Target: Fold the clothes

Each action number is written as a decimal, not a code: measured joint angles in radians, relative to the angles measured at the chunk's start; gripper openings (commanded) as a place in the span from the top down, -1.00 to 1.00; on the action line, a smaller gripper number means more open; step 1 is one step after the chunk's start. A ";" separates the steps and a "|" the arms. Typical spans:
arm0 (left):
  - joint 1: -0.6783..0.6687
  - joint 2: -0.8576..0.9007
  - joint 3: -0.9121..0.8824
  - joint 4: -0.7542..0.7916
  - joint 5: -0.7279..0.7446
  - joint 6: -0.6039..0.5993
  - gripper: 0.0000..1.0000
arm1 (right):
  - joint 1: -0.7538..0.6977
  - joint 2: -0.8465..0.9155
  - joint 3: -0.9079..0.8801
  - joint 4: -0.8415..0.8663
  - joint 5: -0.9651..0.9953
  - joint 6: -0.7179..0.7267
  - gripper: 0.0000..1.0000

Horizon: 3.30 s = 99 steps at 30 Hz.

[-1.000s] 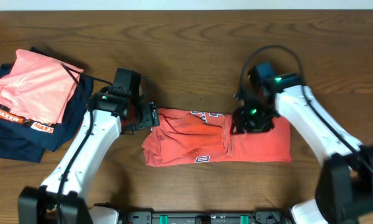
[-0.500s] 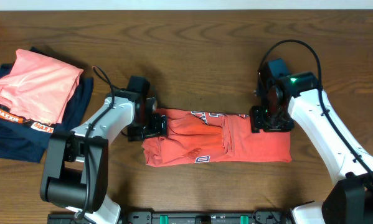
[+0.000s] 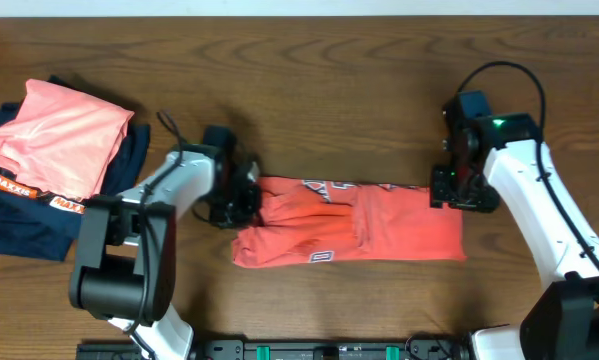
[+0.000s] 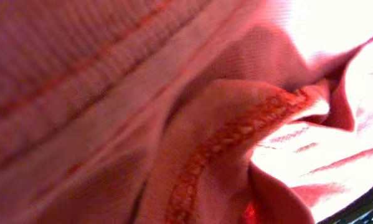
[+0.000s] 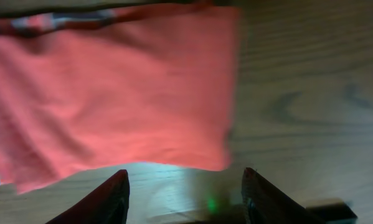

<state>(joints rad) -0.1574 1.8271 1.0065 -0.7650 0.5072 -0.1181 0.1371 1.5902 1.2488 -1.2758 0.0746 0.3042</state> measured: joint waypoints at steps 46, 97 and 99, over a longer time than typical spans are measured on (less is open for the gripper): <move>-0.509 0.046 0.467 -0.100 0.101 -0.236 0.38 | -0.188 0.000 0.000 -0.024 0.016 -0.024 -0.13; -0.087 -0.177 0.254 -0.180 -0.111 -0.147 -0.04 | 0.106 0.182 -0.082 0.290 0.112 0.125 0.46; -0.099 -0.177 0.254 -0.167 -0.110 -0.147 -0.09 | 0.084 0.182 -0.081 0.277 0.118 0.132 0.41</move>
<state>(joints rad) -0.2562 1.6505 1.2606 -0.9318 0.3973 -0.2649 0.2207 1.7718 1.1675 -0.9985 0.1928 0.4362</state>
